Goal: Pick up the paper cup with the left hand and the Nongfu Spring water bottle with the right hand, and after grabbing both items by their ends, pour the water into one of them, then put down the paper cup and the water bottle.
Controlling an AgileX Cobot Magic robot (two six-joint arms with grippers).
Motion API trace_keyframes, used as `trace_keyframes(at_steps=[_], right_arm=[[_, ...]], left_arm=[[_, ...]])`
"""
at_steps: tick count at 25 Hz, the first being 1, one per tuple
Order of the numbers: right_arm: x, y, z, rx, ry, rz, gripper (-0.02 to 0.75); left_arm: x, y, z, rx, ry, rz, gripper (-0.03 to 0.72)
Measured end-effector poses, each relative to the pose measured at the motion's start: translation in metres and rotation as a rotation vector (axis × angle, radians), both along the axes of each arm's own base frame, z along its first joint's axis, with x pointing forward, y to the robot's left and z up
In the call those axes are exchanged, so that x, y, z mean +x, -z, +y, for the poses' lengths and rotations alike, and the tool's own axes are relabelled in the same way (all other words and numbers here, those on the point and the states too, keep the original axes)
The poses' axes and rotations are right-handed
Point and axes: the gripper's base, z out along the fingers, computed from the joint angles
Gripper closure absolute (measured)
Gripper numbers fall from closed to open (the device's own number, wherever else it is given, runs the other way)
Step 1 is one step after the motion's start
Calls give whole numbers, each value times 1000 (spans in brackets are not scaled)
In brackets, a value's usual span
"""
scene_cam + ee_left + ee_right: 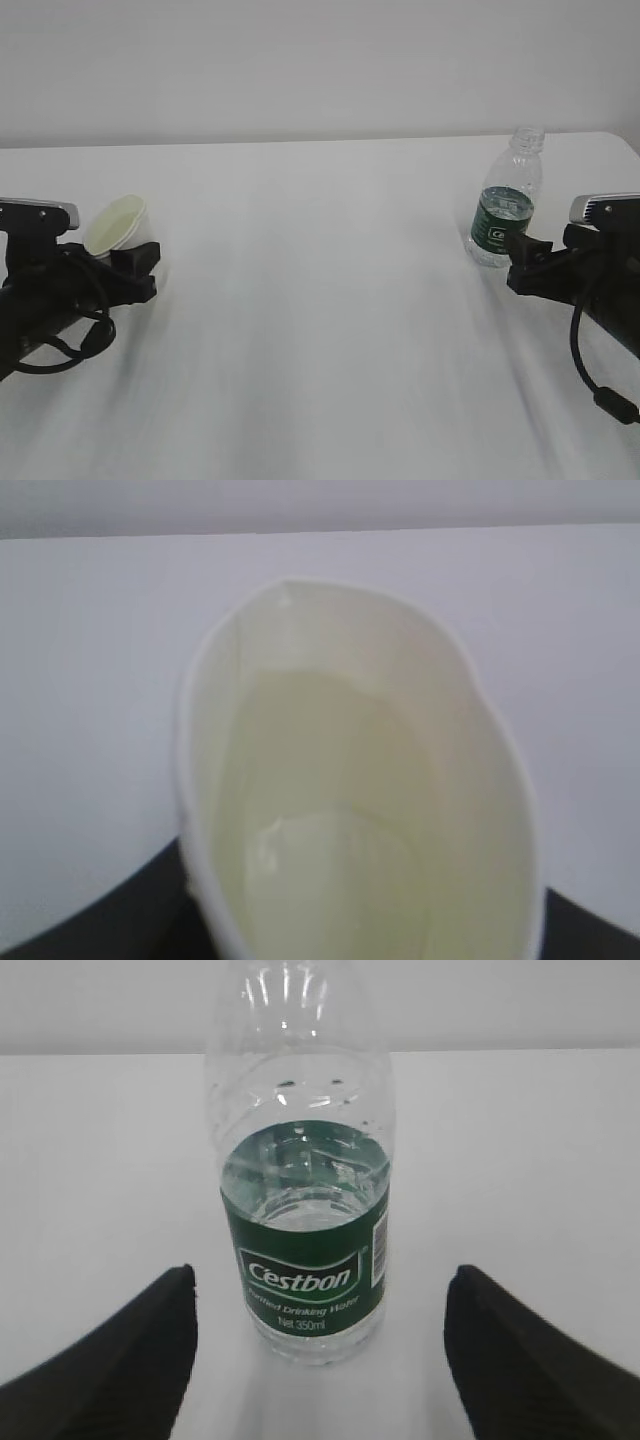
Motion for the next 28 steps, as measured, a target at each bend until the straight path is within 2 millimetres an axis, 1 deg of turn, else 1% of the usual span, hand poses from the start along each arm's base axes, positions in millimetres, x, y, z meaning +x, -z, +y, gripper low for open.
trace_keyframes(at_steps=[8,14,28], right_arm=[[0,0,0,0,0,0,150],[0,0,0,1,0,0,150],[0,0,0,13,4,1,150]], left_arm=[[2,0,9,28,-95,-7,304],[7,0,9,27,-111,-21,304],[7,1,14,40,-149,-18,304]])
